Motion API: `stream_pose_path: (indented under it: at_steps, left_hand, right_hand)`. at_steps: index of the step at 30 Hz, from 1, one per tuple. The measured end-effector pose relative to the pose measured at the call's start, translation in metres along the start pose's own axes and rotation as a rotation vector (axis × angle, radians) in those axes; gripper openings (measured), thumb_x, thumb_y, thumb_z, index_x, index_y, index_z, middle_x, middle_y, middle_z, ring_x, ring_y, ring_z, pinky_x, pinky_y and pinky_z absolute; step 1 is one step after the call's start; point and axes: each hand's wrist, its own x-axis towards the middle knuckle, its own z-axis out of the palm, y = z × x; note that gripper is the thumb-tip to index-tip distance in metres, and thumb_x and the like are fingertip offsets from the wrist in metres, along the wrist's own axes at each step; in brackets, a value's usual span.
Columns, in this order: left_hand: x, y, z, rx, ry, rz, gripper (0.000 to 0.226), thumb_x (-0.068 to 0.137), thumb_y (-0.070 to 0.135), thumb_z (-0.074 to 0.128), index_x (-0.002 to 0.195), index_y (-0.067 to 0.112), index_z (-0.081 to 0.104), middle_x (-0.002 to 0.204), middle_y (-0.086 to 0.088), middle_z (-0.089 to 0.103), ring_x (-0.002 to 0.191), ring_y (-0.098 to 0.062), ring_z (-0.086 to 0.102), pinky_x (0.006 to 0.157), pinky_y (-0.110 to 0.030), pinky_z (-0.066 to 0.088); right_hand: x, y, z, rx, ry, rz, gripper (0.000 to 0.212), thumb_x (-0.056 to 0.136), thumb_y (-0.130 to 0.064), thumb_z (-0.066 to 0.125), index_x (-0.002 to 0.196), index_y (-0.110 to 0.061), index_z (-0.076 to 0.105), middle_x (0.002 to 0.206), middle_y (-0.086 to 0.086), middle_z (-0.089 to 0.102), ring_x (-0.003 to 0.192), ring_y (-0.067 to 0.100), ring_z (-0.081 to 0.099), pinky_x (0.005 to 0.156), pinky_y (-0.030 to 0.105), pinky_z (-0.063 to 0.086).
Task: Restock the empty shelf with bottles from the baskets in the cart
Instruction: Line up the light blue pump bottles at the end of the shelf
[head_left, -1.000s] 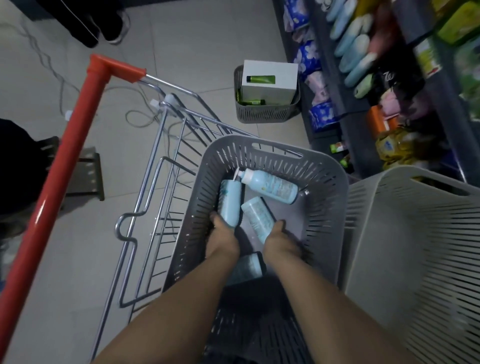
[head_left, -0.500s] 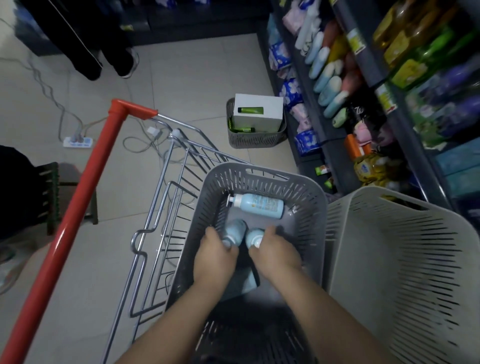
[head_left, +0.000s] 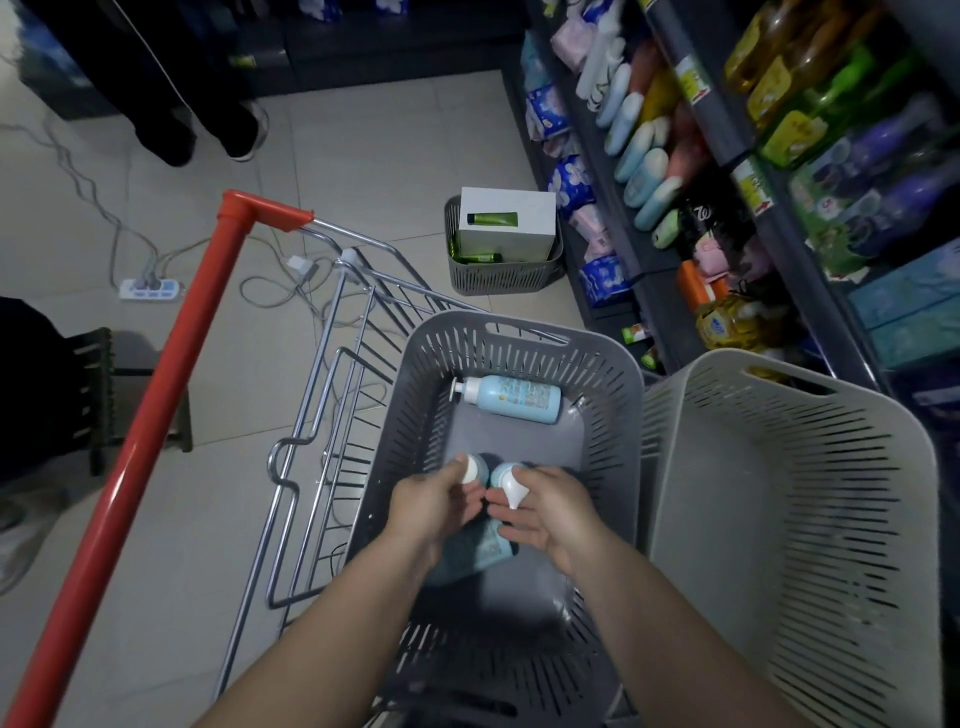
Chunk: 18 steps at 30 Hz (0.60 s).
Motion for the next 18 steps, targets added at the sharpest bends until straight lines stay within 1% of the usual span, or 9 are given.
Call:
stream_pose_path:
  at_steps: [2,3,6,7,10,12,14,16,18]
  left_hand:
    - [-0.004,0.001,-0.003,0.002,-0.033,-0.079,0.025,0.095,0.024,0.06,0.096,0.0,0.066,0.081,-0.015,0.07,0.071,-0.024,0.068,0.062,-0.029,0.055]
    - [-0.004,0.001,-0.005,0.09,-0.019,-0.054,0.026,0.095,0.027,0.06,0.096,0.002,0.066,0.082,-0.014,0.07,0.071,-0.025,0.067,0.063,-0.03,0.053]
    - [0.001,0.004,-0.012,0.39,0.11,0.156,0.022,0.091,0.025,0.064,0.097,0.004,0.059,0.085,-0.016,0.068,0.068,-0.026,0.065,0.054,-0.03,0.051]
    - [0.001,0.007,-0.012,0.433,0.107,0.204,0.021,0.091,0.022,0.063,0.099,0.005,0.055,0.083,-0.015,0.067,0.064,-0.026,0.064,0.05,-0.028,0.049]
    - [0.003,0.012,-0.012,0.456,-0.049,0.225,0.015,0.091,0.012,0.059,0.105,0.005,0.058,0.071,-0.012,0.068,0.056,-0.023,0.059,0.049,-0.025,0.043]
    - [0.0,0.014,-0.012,0.508,-0.127,0.242,0.014,0.091,0.012,0.062,0.103,0.005,0.063,0.066,-0.007,0.068,0.059,-0.02,0.058,0.051,-0.024,0.043]
    - [-0.003,0.015,-0.01,0.54,-0.16,0.271,0.013,0.091,0.011,0.064,0.1,0.001,0.066,0.064,-0.004,0.067,0.057,-0.014,0.058,0.05,-0.019,0.043]
    - [-0.006,0.014,-0.008,0.517,-0.193,0.247,0.016,0.092,0.011,0.064,0.103,-0.001,0.064,0.066,-0.004,0.07,0.055,-0.009,0.061,0.05,-0.017,0.045]
    - [-0.01,0.016,-0.005,0.487,-0.211,0.218,0.019,0.093,0.014,0.065,0.107,0.001,0.063,0.075,-0.008,0.075,0.061,-0.012,0.067,0.053,-0.018,0.048]
  right_hand:
    - [-0.002,0.003,-0.001,0.004,0.024,-0.006,0.013,0.101,-0.023,0.051,0.108,-0.013,0.056,0.088,0.011,0.073,0.088,0.026,0.07,0.083,0.043,0.055]
    - [-0.002,0.004,-0.001,-0.009,0.039,-0.008,0.013,0.1,-0.023,0.053,0.108,-0.013,0.055,0.09,0.011,0.072,0.09,0.026,0.068,0.082,0.043,0.056]
    - [-0.002,0.004,-0.002,-0.046,0.072,-0.035,0.012,0.098,-0.021,0.056,0.108,-0.014,0.055,0.09,0.011,0.071,0.089,0.023,0.068,0.077,0.039,0.056]
    - [-0.003,0.004,-0.001,-0.058,0.082,-0.048,0.01,0.098,-0.02,0.055,0.107,-0.015,0.056,0.092,0.011,0.071,0.088,0.023,0.068,0.078,0.04,0.057]
    - [-0.005,0.003,0.003,-0.133,0.1,-0.1,0.01,0.099,-0.019,0.053,0.102,-0.02,0.062,0.091,0.009,0.073,0.086,0.022,0.069,0.083,0.039,0.055]
    - [-0.005,0.002,0.005,-0.135,0.101,-0.115,0.015,0.099,-0.018,0.052,0.099,-0.022,0.067,0.088,0.007,0.071,0.081,0.02,0.067,0.077,0.033,0.053]
    - [-0.007,0.001,0.006,-0.106,0.095,-0.105,0.014,0.098,-0.017,0.055,0.099,-0.02,0.068,0.084,0.007,0.07,0.08,0.021,0.066,0.073,0.03,0.051]
    - [-0.011,-0.001,0.005,-0.122,0.083,-0.114,0.011,0.096,-0.015,0.058,0.101,-0.016,0.068,0.081,0.008,0.069,0.079,0.022,0.065,0.07,0.027,0.05]
    - [-0.018,-0.006,0.002,-0.143,0.079,-0.141,0.01,0.095,-0.015,0.059,0.1,-0.015,0.068,0.079,0.008,0.069,0.076,0.021,0.065,0.065,0.024,0.048]
